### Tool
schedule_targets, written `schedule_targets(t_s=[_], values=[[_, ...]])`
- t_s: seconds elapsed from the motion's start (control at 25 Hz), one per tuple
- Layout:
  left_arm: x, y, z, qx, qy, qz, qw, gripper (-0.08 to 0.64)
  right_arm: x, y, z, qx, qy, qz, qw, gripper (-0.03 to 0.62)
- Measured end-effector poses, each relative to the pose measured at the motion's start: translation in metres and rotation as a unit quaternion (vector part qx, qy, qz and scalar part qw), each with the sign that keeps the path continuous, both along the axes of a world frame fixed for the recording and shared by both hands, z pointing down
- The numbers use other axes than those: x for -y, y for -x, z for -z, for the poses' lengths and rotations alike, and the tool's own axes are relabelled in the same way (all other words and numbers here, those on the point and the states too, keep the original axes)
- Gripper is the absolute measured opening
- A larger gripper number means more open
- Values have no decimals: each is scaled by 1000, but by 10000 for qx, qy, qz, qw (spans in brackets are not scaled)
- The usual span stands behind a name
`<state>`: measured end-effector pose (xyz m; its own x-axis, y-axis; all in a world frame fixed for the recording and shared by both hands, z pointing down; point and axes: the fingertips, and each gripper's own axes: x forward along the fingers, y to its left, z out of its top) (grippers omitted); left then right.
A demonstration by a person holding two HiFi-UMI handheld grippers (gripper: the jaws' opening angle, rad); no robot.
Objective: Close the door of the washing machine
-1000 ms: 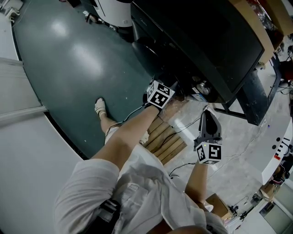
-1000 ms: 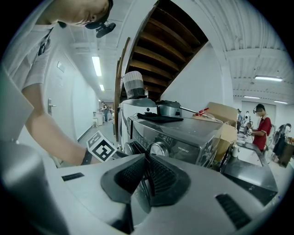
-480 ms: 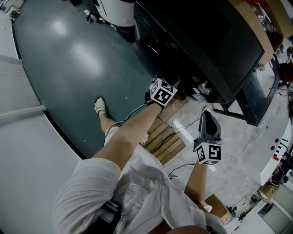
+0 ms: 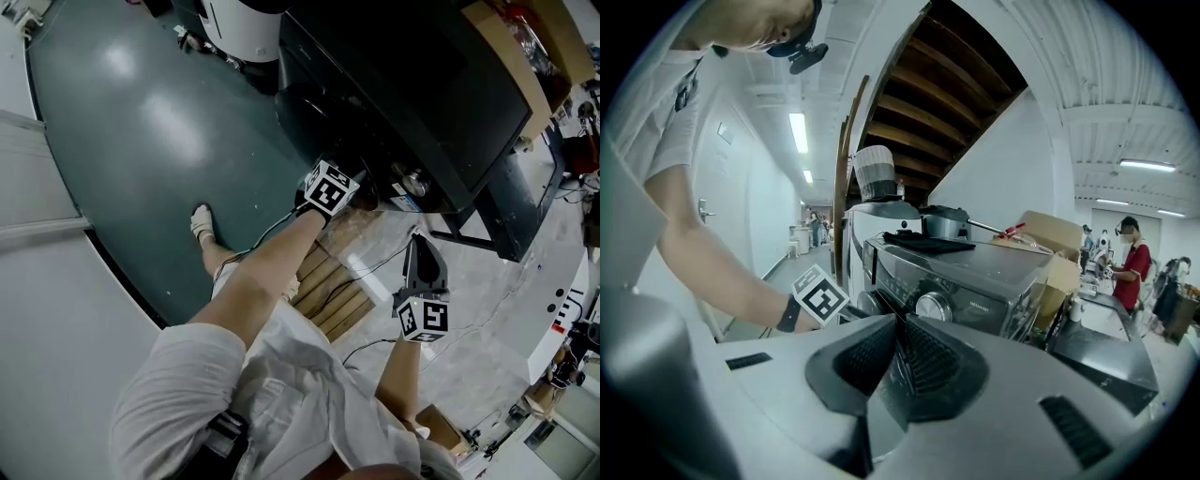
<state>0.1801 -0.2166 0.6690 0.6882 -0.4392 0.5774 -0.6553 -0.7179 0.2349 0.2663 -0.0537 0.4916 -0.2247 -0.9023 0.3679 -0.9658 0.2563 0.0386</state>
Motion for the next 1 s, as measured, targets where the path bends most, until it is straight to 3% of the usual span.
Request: schedule_targets(t_s=[0.24, 0.48, 0.76, 1.0], values=[[-13, 13, 39, -372, -291, -77, 9989, 227, -4, 7, 4, 65, -20, -9, 10000, 34], [-22, 47, 103, -683, -910, -78, 9935, 206, -5, 23, 11, 144, -114, 70, 9998, 35], [-53, 105, 180, -936, -1568, 29, 9832, 159, -14, 35, 29, 255, -271, 125, 9992, 34], [-82, 154, 237, -1257, -2077, 442, 9691, 75, -20, 39, 51, 320, -524, 115, 9980, 34]])
